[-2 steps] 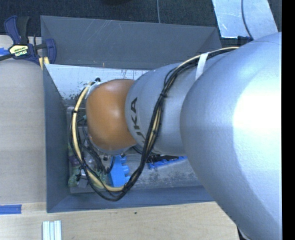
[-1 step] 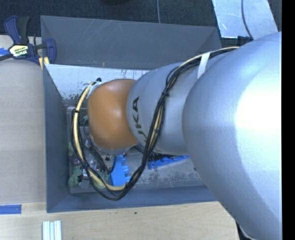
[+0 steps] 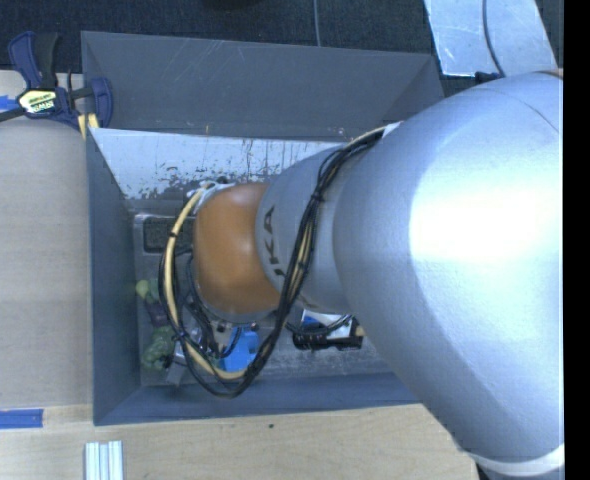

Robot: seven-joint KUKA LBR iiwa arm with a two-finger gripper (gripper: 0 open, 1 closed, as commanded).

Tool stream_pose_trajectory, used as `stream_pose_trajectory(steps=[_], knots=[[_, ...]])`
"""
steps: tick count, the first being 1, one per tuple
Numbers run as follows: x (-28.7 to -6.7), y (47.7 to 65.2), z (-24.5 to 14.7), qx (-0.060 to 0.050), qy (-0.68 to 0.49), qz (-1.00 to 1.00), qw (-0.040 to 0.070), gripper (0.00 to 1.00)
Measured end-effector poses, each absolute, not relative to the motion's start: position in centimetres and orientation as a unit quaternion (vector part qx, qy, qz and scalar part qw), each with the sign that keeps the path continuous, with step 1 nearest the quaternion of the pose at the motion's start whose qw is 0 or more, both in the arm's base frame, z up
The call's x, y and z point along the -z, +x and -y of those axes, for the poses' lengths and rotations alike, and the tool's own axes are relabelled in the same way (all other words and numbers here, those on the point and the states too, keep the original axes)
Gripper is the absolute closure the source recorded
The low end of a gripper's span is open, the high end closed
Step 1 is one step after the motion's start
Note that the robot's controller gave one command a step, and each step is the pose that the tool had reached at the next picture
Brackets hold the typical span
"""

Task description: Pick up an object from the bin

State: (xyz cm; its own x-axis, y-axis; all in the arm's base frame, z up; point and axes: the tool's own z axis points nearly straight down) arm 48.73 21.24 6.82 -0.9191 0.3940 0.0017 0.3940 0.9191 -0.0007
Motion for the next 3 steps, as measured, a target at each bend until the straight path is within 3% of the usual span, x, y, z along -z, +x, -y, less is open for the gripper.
stream_pose_trajectory(steps=[1, 3], knots=[[-7.15, 48.61, -21.01, 0.003, -0.136, 0.991, -0.003, 1.00], [-7.36, 48.63, -20.99, 0.004, -0.137, 0.991, -0.004, 1.00]])
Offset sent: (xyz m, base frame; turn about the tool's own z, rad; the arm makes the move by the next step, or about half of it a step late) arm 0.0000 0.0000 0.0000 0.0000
